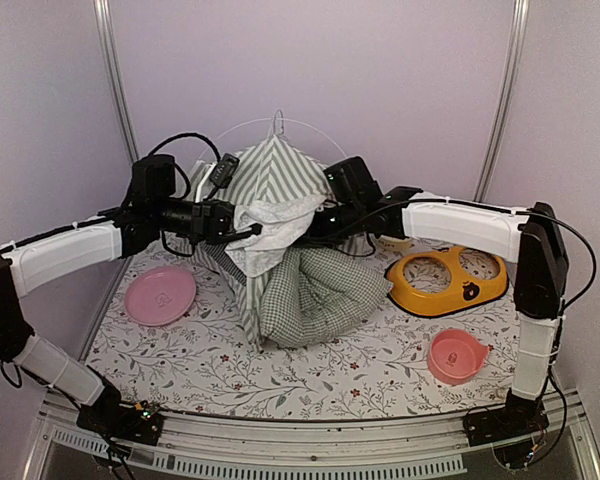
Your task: Set up the pet tent
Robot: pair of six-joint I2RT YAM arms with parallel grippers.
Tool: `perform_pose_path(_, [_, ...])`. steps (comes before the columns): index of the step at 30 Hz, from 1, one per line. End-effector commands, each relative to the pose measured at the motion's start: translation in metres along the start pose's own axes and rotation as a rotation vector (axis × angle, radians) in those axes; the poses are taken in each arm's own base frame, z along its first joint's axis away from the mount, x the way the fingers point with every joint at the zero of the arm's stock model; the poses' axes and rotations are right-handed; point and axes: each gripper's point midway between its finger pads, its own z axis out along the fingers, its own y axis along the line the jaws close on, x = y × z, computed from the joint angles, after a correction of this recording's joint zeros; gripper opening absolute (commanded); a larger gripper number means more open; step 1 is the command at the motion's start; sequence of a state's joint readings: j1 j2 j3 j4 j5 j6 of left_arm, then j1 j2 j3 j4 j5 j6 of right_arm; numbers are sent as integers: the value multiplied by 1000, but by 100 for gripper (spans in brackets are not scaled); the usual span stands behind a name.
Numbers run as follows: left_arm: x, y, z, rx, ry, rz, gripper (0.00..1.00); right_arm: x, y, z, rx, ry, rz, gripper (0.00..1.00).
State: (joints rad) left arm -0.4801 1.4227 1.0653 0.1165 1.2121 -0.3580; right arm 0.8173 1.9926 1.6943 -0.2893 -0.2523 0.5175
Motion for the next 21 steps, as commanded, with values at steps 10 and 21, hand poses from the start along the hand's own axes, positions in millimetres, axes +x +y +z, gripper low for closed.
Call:
perform_pose_path(10, [35, 17, 21, 42, 21, -154, 0, 22, -52, 23, 109, -95, 14, 4])
perform_pose_path(21, [28, 69, -3, -271, -102, -245, 0, 54, -37, 20, 118, -278, -110, 65])
